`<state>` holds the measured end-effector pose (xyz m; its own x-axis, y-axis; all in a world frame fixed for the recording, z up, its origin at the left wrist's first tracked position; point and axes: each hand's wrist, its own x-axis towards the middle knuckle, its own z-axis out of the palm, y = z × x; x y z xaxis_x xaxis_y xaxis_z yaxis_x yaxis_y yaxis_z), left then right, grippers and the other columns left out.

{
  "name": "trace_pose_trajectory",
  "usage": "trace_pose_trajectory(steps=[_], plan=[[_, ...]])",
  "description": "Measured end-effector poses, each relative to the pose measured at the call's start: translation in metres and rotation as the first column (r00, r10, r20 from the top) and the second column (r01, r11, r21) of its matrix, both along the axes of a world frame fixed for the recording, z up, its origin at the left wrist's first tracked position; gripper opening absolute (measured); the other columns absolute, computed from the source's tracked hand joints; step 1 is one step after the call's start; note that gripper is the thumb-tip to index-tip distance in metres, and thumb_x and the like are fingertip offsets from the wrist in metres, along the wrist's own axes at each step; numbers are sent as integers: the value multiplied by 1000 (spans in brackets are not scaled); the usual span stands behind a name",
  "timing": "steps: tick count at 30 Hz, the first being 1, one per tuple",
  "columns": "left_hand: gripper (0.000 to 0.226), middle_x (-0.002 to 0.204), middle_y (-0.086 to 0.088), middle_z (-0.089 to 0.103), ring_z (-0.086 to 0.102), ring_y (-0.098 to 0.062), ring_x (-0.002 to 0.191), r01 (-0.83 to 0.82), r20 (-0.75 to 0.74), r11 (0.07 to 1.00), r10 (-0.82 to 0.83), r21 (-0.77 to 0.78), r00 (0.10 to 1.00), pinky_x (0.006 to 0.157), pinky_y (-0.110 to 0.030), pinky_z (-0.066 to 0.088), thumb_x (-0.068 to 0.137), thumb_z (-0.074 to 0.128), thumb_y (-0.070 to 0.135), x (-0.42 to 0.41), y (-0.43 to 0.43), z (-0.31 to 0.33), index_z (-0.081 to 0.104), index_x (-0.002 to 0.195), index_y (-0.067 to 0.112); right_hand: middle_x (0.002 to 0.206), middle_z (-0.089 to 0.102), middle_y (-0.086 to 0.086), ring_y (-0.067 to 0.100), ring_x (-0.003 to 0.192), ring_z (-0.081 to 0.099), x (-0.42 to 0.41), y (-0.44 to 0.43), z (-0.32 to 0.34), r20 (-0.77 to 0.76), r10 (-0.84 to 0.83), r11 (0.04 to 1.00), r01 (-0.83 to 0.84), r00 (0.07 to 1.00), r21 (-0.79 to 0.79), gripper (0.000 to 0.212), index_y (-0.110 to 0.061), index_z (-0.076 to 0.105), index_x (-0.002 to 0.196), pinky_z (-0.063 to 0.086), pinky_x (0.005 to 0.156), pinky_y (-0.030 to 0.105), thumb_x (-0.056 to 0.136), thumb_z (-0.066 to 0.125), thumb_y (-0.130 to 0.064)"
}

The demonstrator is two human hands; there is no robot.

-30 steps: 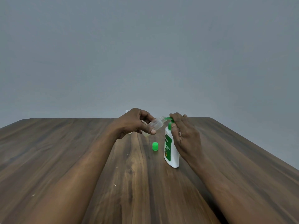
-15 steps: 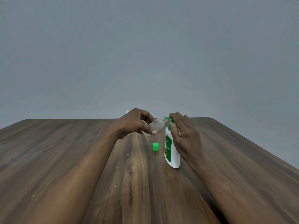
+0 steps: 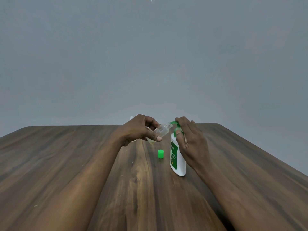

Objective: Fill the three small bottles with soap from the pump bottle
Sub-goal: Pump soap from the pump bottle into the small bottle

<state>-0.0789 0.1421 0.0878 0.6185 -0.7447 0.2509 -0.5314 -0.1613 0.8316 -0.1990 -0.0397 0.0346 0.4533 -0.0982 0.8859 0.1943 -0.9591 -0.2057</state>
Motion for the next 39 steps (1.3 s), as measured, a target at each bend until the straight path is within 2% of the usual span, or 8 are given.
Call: trace_pose_trajectory(steps=[3, 6, 12, 18, 25, 29, 34, 39], plan=[[39, 90, -5, 70, 66, -11, 71, 4, -7, 1000, -4, 0, 1000, 62, -24, 53, 65, 93, 10, 0, -1, -1, 76, 100, 12, 125, 63, 7, 23, 126, 52, 0, 2, 0, 18, -18, 1000, 18, 1000, -20, 36, -5, 60, 124, 37, 110, 44, 95, 43, -18], [41, 91, -6, 71, 66, -12, 73, 2, -2, 1000, -2, 8, 1000, 65, -27, 55, 64, 94, 11, 1, -1, -2, 76, 101, 12, 121, 65, 8, 24, 122, 56, -1, 1, -1, 14, -34, 998, 35, 999, -49, 41, -3, 62, 120, 39, 108, 45, 95, 36, -23], [40, 91, -7, 71, 66, -9, 70, 2, -5, 1000, -2, 1, 1000, 59, -21, 53, 64, 94, 10, 3, 0, -2, 76, 100, 12, 127, 62, 6, 21, 126, 52, 1, 0, -2, 14, -33, 999, 33, 999, -30, 39, -6, 57, 127, 36, 110, 42, 96, 40, -22], [40, 91, -6, 70, 66, -12, 73, 20, -17, 1000, -20, -4, 1000, 65, -27, 55, 62, 95, 12, 4, -1, -3, 77, 98, 14, 130, 60, 6, 21, 128, 50, 2, -3, -2, 44, -27, 999, 28, 999, -34, 38, -8, 56, 129, 35, 111, 41, 92, 49, -14], [44, 92, -6, 74, 67, -9, 70, 19, -29, 1000, -19, -14, 999, 62, -24, 54, 54, 95, 20, 6, 0, -4, 78, 94, 18, 123, 65, 7, 23, 122, 56, 3, -3, -4, 41, -39, 996, 42, 998, -78, 41, -4, 62, 122, 39, 108, 42, 94, 37, -21], [39, 84, 2, 72, 66, -9, 69, 32, -45, 999, -33, -11, 998, 60, -24, 53, 57, 96, 17, 5, -1, -5, 78, 92, 20, 124, 64, 6, 22, 125, 54, 3, -3, -3, 20, -35, 998, 36, 999, -48, 36, -5, 60, 124, 38, 109, 43, 94, 44, -17], [40, 89, -2, 73, 68, -9, 71, 39, -18, 999, -40, -35, 999, 61, -22, 53, 58, 95, 20, 5, -3, -4, 78, 94, 20, 130, 60, 5, 20, 129, 49, 0, -3, 0, 11, -8, 1000, 8, 1000, -20, 38, -7, 57, 129, 34, 112, 41, 93, 47, -14], [39, 88, 0, 74, 68, -7, 71, 34, -4, 999, -34, -42, 999, 60, -20, 53, 59, 95, 18, 6, -2, -5, 78, 94, 20, 125, 63, 6, 22, 126, 52, 1, -1, 1, 18, -6, 1000, 7, 1000, -25, 35, -5, 60, 124, 36, 110, 43, 92, 47, -12]])
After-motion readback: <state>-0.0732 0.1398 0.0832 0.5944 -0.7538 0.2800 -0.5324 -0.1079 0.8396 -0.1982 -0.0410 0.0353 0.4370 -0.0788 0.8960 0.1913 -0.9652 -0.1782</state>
